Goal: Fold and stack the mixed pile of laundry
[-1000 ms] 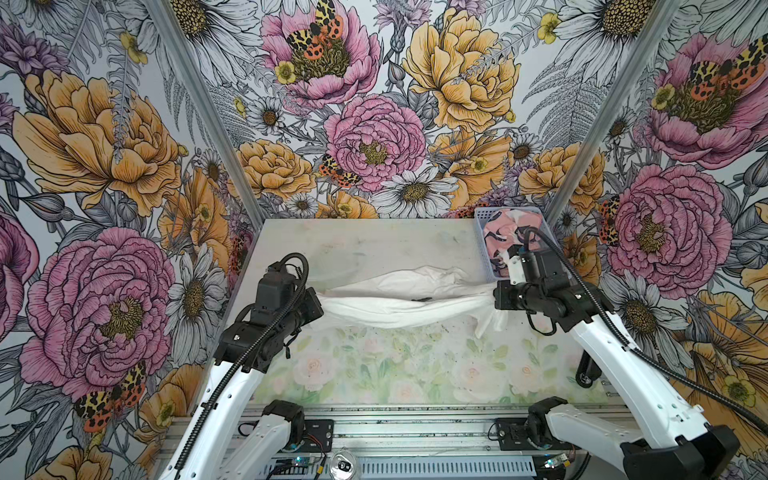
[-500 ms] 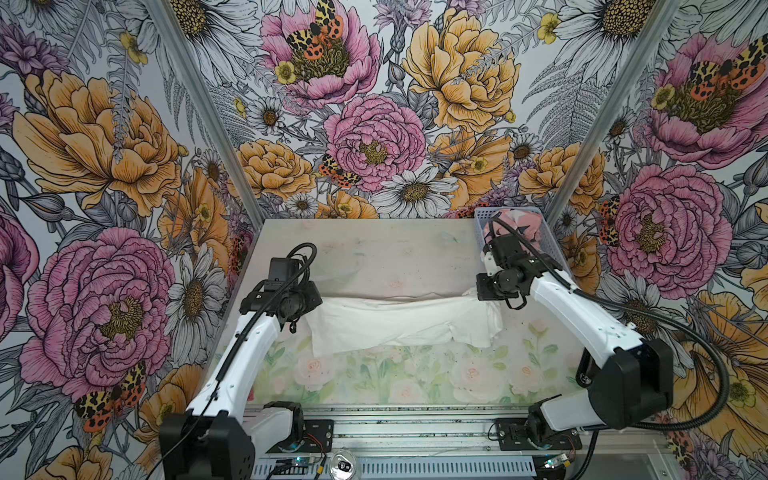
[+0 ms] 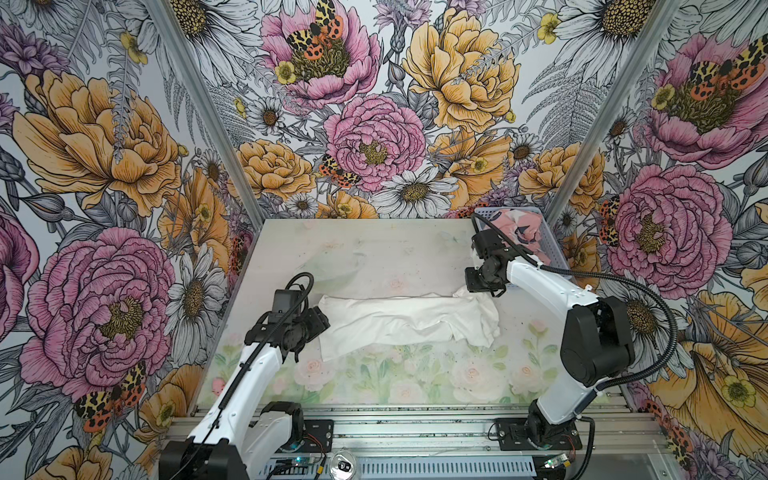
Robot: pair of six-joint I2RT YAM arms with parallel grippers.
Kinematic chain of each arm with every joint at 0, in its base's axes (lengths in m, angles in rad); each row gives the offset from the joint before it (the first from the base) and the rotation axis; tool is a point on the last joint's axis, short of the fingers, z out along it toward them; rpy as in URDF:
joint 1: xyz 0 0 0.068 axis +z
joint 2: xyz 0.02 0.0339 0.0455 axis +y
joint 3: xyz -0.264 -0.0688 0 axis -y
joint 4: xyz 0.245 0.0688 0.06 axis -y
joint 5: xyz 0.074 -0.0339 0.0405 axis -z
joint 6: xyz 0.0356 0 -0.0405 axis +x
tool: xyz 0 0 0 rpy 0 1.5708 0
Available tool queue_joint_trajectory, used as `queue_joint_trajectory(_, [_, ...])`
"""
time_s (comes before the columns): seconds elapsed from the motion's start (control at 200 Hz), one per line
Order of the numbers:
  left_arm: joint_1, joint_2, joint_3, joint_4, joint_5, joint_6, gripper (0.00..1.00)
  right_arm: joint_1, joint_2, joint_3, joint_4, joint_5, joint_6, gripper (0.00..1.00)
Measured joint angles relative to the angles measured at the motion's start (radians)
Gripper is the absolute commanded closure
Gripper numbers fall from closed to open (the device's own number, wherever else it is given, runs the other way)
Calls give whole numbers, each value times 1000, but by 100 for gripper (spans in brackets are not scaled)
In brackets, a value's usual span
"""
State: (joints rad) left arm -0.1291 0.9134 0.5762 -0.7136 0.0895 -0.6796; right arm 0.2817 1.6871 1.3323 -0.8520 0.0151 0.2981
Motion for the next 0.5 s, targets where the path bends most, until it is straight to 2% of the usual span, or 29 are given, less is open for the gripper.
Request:
queue_joint_trajectory(0.095, [-90, -49, -74, -35, -16, -93, 43, 0, -51, -11, -6, 0, -1, 57])
queue_joint_trajectory(0.165, [-124, -44, -109, -53, -33, -144, 46, 0, -91, -24, -13, 0, -1, 57])
queue_joint_trajectory(0.275, [-130, -10, -126, -56, -63, -187, 51, 0, -134, -47, -19, -1, 0, 56])
queue_joint_trajectory(0.5, [-124, 87, -126, -21, -86, -183, 59, -2, -179, -113, -27, -11, 7, 56])
